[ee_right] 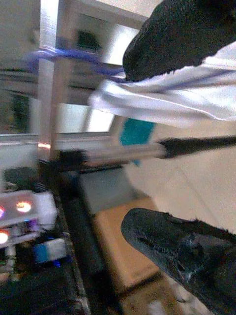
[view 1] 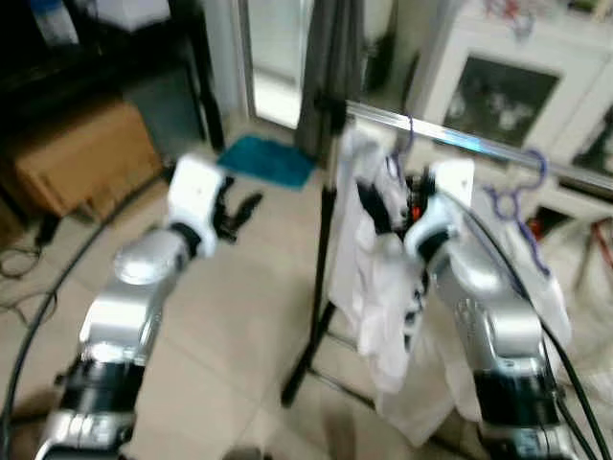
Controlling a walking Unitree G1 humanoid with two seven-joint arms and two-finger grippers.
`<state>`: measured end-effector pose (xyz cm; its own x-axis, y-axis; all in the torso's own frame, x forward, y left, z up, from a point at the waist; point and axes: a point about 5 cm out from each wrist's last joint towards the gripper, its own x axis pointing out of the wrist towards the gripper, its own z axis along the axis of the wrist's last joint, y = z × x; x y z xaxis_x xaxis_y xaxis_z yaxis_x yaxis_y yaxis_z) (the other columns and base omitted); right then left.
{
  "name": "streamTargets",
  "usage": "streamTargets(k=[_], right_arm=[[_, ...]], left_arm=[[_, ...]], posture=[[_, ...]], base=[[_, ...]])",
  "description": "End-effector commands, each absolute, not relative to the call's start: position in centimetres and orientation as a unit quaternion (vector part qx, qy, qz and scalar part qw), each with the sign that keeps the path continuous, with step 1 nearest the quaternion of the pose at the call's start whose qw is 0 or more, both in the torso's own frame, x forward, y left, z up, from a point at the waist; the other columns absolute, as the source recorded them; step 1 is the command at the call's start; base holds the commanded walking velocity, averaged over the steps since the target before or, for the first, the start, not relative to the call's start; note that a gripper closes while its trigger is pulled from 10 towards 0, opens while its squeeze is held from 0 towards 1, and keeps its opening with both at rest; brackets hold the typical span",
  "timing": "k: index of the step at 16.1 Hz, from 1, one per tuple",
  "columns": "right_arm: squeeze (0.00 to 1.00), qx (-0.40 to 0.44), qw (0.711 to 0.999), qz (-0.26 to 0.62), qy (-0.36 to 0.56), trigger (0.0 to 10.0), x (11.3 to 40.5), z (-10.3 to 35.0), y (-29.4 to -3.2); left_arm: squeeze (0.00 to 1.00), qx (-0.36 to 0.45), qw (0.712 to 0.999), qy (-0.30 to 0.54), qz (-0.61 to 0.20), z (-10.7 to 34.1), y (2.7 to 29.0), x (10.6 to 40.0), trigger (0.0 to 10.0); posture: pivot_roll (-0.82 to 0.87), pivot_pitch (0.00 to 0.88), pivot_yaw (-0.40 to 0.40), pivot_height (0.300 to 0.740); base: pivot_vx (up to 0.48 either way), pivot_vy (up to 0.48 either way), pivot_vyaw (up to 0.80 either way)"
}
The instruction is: Hang hanger
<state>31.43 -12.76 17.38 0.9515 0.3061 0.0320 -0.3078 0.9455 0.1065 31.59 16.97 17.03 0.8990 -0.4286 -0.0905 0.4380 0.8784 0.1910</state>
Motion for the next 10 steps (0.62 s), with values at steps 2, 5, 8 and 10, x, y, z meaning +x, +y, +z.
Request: streamTargets(k=[2, 5, 8, 10], right_arm=[[1.00, 0.020, 0.993, 0.118, 0.011, 10.0, 31.5, 17.0, -15.0], [1.00, -0.015, 0.988, 0.145, 0.046, 10.0, 30.8, 17.0, -15.9], [1.00, -0.005, 0.985, 0.154, 0.072, 10.0, 30.6, 16.9, -16.6], [1.00, -0.009, 0.985, 0.149, 0.083, 10.0, 30.7, 17.0, -16.6]], left_arm=[[0.00, 0.108, 0.963, 0.018, -0.247, 17.2, 16.1, 31.6, 10.0], [0.00, 0.119, 0.949, 0.028, -0.289, 16.7, 15.7, 30.9, 10.0], [0.00, 0.112, 0.933, 0.028, -0.340, 16.6, 15.1, 30.1, 10.0], [0.00, 0.111, 0.925, 0.034, -0.361, 16.5, 14.9, 29.8, 10.0]], posture=[[0.13, 0.000, -0.002, 0.740], [0.13, 0.000, -0.002, 0.740], [0.12, 0.000, -0.005, 0.740], [0.12, 0.000, -0.008, 0.740]], base=[[0.202, 0.000, 0.00], [0.000, 0.000, 0.00], [0.000, 0.000, 0.00], [0.000, 0.000, 0.00]])
